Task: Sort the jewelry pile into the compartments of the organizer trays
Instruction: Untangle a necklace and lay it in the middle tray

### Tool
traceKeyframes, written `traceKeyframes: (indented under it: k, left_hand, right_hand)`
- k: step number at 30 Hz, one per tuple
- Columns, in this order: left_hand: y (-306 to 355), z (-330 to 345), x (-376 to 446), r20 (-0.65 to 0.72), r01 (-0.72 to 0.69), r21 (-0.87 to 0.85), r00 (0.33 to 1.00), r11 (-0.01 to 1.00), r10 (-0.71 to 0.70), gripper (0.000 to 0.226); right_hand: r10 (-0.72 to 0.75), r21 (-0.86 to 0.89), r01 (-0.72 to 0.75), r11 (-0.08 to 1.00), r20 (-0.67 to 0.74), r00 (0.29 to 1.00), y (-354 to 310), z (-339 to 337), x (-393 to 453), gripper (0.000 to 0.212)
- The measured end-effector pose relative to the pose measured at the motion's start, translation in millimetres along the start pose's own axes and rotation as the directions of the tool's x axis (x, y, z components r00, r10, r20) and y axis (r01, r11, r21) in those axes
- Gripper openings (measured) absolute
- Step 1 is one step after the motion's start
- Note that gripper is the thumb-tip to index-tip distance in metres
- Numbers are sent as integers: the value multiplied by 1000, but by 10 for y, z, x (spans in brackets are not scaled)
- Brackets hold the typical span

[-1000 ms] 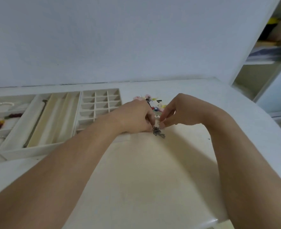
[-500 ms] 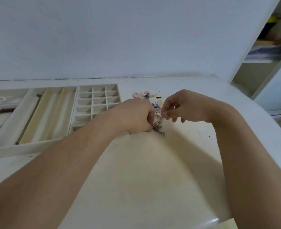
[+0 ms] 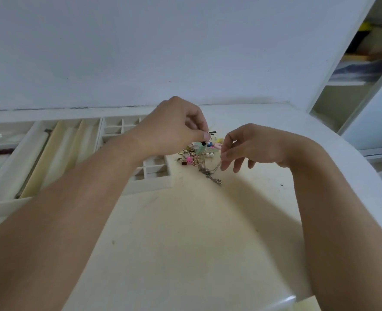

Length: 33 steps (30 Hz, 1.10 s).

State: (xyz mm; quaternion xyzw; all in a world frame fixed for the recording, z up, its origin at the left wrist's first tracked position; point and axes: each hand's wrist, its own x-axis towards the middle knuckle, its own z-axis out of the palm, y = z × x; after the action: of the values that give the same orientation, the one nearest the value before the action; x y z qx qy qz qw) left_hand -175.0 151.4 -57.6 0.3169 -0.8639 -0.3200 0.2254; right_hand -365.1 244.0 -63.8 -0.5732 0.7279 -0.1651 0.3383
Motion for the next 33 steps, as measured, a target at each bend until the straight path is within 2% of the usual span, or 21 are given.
traceKeyframes:
  k: [1, 3, 6, 13, 17, 21, 24, 30, 33]
  left_hand:
    - [10, -6, -8, -1, -4, -17, 1000, 1000, 4, 8]
    - [31, -7, -17, -7, -16, -42, 1000, 999, 15, 6]
    - [65, 6, -21, -29, -35, -61, 999, 998, 33, 5]
    - [71, 17, 10, -115, -65, -130, 992, 989, 50, 1]
    - [83, -39, 21, -158, -61, -269, 987, 961, 19, 9]
    - [174, -129, 15, -244, -77, -517, 968, 852, -60, 11]
    - [203, -182, 9, -223, -55, -674, 966, 737, -132, 16]
    - [128, -178, 31, -131, 94, -548, 972, 831, -195, 22]
    - [96, -204, 31, -110, 128, -515, 971, 848, -213, 23]
  right_hand:
    - [6, -27, -6, 1000, -4, 1000, 5, -1, -5, 2]
    - [-14, -48, 11, 999, -47, 999, 9, 3, -3, 13]
    - [-97, 55, 107, 993, -156, 983, -29, 24, 18, 27]
    - [-245, 183, 261, 948, -108, 963, -78, 97, 51, 6]
    - [-253, 230, 278, 933, -130, 959, -60, 60, 34, 17]
    - [-228, 262, 262, 929, -154, 961, -18, 47, 61, 25]
    - [-181, 294, 225, 929, -171, 969, 5, 46, 93, 21]
    - [-32, 558, 244, 793, -362, 932, 69, -8, 170, 8]
    - [25, 556, 244, 795, -432, 902, 115, -28, 216, 9]
